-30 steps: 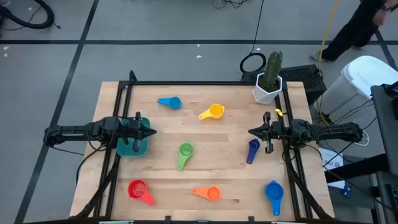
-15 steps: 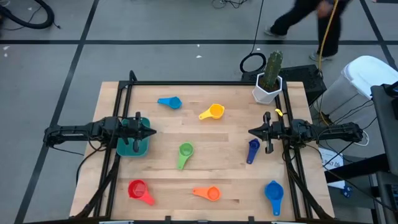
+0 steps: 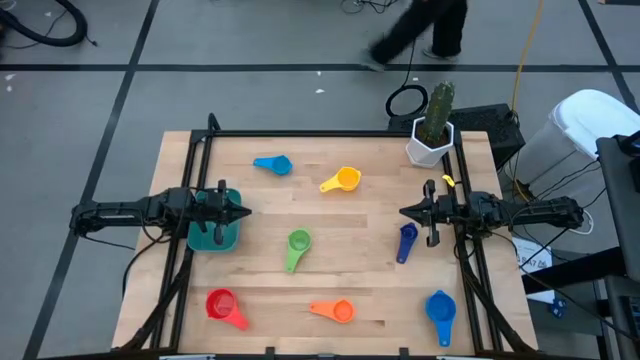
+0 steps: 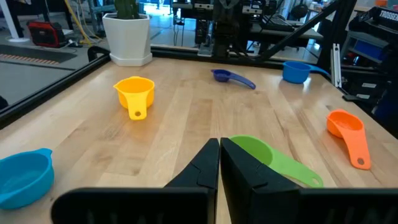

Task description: Nest measuring cups in basket

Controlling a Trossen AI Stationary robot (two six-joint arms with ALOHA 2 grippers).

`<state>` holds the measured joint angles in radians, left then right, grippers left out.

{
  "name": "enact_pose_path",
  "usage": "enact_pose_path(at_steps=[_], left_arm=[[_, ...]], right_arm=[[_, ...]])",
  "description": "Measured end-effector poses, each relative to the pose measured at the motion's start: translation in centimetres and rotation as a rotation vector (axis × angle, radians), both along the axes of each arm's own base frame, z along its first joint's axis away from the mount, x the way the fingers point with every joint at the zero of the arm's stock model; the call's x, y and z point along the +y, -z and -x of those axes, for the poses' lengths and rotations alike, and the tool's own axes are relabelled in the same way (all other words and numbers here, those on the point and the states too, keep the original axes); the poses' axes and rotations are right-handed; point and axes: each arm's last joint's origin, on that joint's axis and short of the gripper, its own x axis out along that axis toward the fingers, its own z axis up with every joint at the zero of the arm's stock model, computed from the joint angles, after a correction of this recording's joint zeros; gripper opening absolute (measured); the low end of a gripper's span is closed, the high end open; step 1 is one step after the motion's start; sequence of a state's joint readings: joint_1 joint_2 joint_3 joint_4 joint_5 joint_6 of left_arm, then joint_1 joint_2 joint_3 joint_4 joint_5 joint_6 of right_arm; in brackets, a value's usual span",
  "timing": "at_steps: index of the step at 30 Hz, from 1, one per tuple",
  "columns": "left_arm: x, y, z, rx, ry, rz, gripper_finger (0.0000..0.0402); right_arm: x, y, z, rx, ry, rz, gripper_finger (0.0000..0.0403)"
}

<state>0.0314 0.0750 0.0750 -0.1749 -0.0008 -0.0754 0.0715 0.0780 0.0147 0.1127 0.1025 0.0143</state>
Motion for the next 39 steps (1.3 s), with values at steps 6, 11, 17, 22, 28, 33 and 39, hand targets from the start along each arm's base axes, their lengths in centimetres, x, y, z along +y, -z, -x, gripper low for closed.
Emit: enact_pose_path(at_steps=[6,11,17,22,28,33,39], left_arm=[[0.0,0.0,0.0,0.0,0.0,0.0,0.0019],[0.0,0.0,0.0,0.0,0.0,0.0,0.0019],[0.0,0.0,0.0,0.0,0.0,0.0,0.0019],[0.0,0.0,0.0,0.0,0.0,0.0,0.0019],[0.0,0.0,0.0,0.0,0.0,0.0,0.0019],[0.0,-0.01,0.0,0.0,0.0,0.0,0.0019],[0.0,-0.05,-0.01,-0.004,0.004,-0.019,0.0019]], right_arm=[[0.0,-0.01,0.0,0.0,0.0,0.0,0.0],[0.0,0.0,0.0,0.0,0.0,0.0,0.0],[0.0,0.0,0.0,0.0,0.0,0.0,0.0],[0.0,-0.01,0.0,0.0,0.0,0.0,0.0],[0.0,-0.01,0.0,0.0,0.0,0.0,0.0],[0.0,0.0,0.0,0.0,0.0,0.0,0.0],[0.0,0.0,0.0,0.0,0.0,0.0,0.0]])
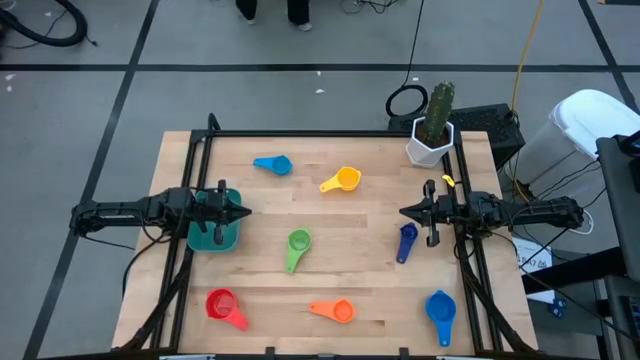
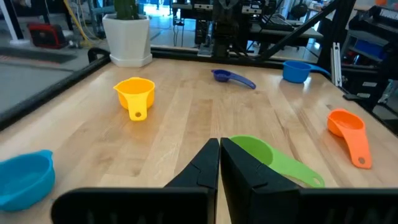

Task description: Nest measuring cups in basket

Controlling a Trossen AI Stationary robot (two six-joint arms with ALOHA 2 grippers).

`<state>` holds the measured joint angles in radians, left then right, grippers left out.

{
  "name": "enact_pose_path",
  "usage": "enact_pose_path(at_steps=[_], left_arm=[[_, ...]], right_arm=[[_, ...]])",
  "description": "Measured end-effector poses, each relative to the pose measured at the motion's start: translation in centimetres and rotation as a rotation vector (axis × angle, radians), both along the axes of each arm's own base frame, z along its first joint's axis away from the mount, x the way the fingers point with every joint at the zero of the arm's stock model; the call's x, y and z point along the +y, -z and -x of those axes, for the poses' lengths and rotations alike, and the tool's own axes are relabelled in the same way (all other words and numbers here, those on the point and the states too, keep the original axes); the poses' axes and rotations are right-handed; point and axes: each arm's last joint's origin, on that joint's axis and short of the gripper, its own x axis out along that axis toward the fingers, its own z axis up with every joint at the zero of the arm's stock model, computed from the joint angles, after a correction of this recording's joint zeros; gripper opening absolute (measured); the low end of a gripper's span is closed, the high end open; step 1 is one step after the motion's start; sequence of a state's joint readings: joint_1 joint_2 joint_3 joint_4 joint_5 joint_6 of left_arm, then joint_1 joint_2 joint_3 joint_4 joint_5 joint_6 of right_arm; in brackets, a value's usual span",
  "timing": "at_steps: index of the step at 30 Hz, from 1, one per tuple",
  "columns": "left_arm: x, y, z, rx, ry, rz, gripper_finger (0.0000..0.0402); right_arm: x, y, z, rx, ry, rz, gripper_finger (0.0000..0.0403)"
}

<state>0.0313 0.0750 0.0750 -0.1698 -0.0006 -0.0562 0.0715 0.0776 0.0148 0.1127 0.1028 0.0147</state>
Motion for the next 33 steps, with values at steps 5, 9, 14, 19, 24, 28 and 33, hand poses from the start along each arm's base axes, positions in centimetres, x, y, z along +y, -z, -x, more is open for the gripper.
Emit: enact_pose_path(at_steps=[5,9,14,19,24,28,33], left_arm=[[0.0,-1.3,-0.1,-0.133,0.005,-0.051,0.0019],[0.0,-2.6,-0.1,-0.267,0.001,-0.031,0.0019],[0.0,-3.9,0.1,-0.401,-0.001,-0.029,0.0019],[0.0,-4.2,0.2,-0.436,0.004,0.05,0.0019],[0.0,-4.4,0.2,-0.461,-0.015,0.077,0.0019],[0.1,-5.4,0.5,-0.456,-0.042,0.093,0.002],[0.4,-8.1,0.7,-0.241,-0.143,0.09,0.0041]], right_arm=[[0.0,-0.6,0.0,-0.06,0.0,-0.007,0.0],[0.0,-1.2,0.1,-0.122,-0.004,-0.059,0.0],[0.0,-2.2,0.3,-0.233,-0.021,-0.163,0.0],[-0.1,-3.2,0.6,-0.346,-0.006,-0.189,0.0],[-0.1,-3.7,0.9,-0.4,-0.012,-0.21,0.0],[-0.2,-4.2,1.1,-0.455,-0.011,-0.181,0.0],[-0.2,-5.0,1.6,-0.547,0.019,-0.053,0.0]])
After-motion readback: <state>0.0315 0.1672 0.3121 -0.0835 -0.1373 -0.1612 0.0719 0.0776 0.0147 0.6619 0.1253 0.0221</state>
